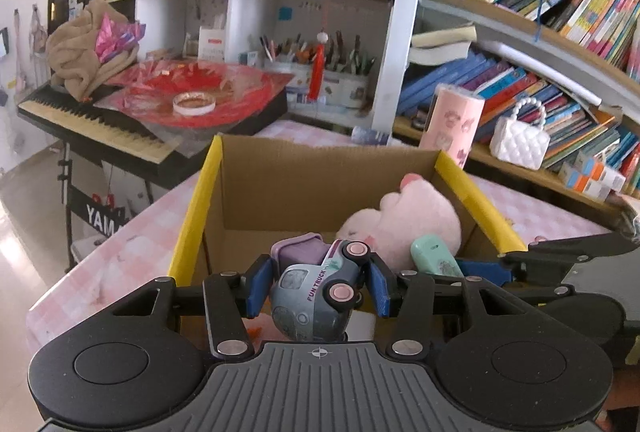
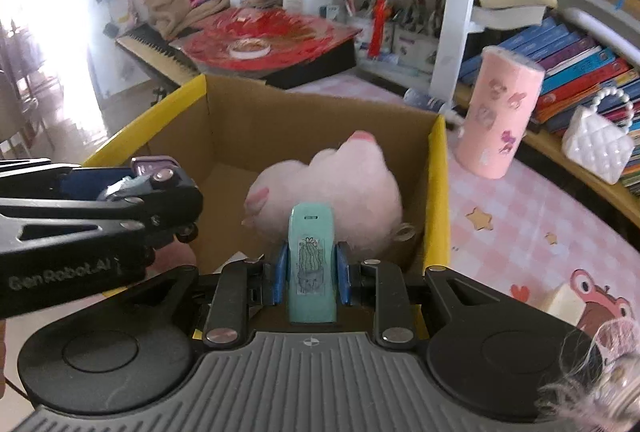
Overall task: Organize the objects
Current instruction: 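Open both tools to drop the toy car and USB stick into the box, then withdraw both tools from the box toward the binder clip and white cube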
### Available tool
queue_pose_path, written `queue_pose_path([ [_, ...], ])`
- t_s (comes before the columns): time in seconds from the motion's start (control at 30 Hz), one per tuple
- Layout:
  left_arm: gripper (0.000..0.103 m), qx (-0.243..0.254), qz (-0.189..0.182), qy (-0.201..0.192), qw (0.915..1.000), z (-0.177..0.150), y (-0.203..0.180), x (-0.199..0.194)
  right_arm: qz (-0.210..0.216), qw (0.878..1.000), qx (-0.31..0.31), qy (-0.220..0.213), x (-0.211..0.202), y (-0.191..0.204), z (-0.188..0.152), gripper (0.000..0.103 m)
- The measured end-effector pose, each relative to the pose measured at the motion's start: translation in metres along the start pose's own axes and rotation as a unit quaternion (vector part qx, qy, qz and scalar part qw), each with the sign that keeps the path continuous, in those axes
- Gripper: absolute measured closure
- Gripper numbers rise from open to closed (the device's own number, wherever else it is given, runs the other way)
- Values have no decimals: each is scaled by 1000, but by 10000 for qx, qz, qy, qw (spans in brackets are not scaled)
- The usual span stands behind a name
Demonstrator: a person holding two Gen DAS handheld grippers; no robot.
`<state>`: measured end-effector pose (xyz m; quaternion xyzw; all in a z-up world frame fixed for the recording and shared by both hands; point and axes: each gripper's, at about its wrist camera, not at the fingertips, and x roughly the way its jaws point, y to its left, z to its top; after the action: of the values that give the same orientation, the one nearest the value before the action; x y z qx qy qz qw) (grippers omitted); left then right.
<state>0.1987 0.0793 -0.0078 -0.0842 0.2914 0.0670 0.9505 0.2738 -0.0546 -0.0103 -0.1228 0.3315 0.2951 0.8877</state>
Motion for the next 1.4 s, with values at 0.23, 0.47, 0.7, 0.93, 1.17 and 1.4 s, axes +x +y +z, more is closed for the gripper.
queue_pose_path([
  [0.23, 55, 20, 131, 97, 9999, 1, 2, 8, 182, 9998, 52, 96, 9, -2, 0, 80],
  [0.47, 52, -2, 133, 22, 9999, 2, 6, 5, 367, 9987, 214, 292, 21, -4, 3, 80],
  [0.7, 40, 55, 125, -316, 9994, 5, 5, -17, 383, 9976, 370, 435, 26, -2, 4, 79],
  [0.93, 30, -42, 151, -631, 9979, 9, 8, -46, 267, 9984, 502, 30, -3, 1, 0, 76],
  [1.17, 20, -253, 168, -837, 9960, 3, 17, -77, -132, 9956, 704, -601, -51, 4, -6, 68],
  [1.4, 17, -181, 61, -782, 9968, -19, 21, -99, -603, 9911, 869, -814, -88, 8, -26, 61],
])
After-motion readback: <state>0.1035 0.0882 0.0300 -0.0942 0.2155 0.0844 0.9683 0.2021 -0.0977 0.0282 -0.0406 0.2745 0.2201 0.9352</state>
